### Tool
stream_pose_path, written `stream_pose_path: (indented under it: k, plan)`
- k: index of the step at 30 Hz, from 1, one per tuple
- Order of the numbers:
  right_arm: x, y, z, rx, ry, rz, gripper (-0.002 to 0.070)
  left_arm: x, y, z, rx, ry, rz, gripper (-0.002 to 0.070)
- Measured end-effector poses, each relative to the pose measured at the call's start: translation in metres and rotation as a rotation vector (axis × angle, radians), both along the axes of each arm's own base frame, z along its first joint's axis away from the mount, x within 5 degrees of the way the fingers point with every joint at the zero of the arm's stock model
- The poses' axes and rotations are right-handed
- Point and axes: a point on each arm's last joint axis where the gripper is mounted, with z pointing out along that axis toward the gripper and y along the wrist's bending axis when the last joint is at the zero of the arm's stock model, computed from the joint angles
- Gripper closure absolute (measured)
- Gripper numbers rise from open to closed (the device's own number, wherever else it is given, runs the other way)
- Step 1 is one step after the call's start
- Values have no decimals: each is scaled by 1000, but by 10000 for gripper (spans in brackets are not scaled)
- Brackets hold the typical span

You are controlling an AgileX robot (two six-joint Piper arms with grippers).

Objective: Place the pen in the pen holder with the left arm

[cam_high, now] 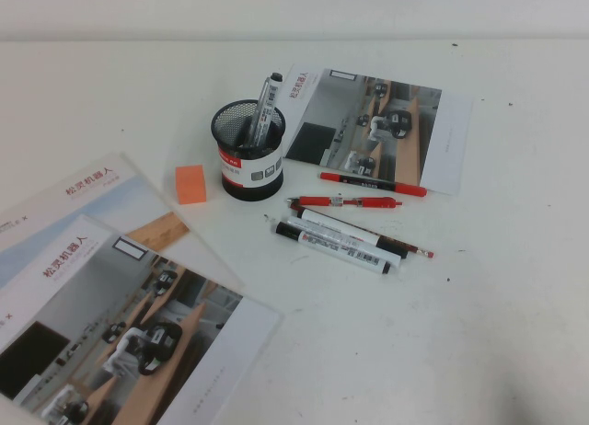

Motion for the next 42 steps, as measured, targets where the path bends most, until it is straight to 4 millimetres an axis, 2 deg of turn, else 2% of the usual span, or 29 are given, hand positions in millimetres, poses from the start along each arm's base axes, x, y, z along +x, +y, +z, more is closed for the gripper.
stream_pose_path:
  k: [10,13,15,20,26,28,31,32,34,35,38,42]
  plan:
    - [0,0,0,0,0,0,696,0,2,10,-68,-109,20,676]
    - [0,0,0,0,0,0,696,0,1,12,-78,-88,14,676]
    - [0,0,0,0,0,0,696,0,0,23,-78,-50,2,676]
    - [0,0,0,0,0,0,696,13,-5,68,-55,110,-35,676]
    - [0,0,0,0,0,0,696,48,-14,114,112,319,-146,676]
    - [0,0,0,0,0,0,696,66,-21,127,205,378,-249,676]
    - [0,0,0,0,0,0,696,91,-34,137,334,425,-436,676]
    - [0,0,0,0,0,0,696,96,-36,138,360,428,-480,676]
    - [0,0,0,0,0,0,696,120,-47,138,426,432,-639,676]
    - [0,0,0,0,0,0,696,125,-49,138,431,434,-660,676]
    - [0,0,0,0,0,0,696,158,-66,136,487,439,-805,676]
    - [0,0,0,0,0,0,696,192,-99,125,627,467,-980,676]
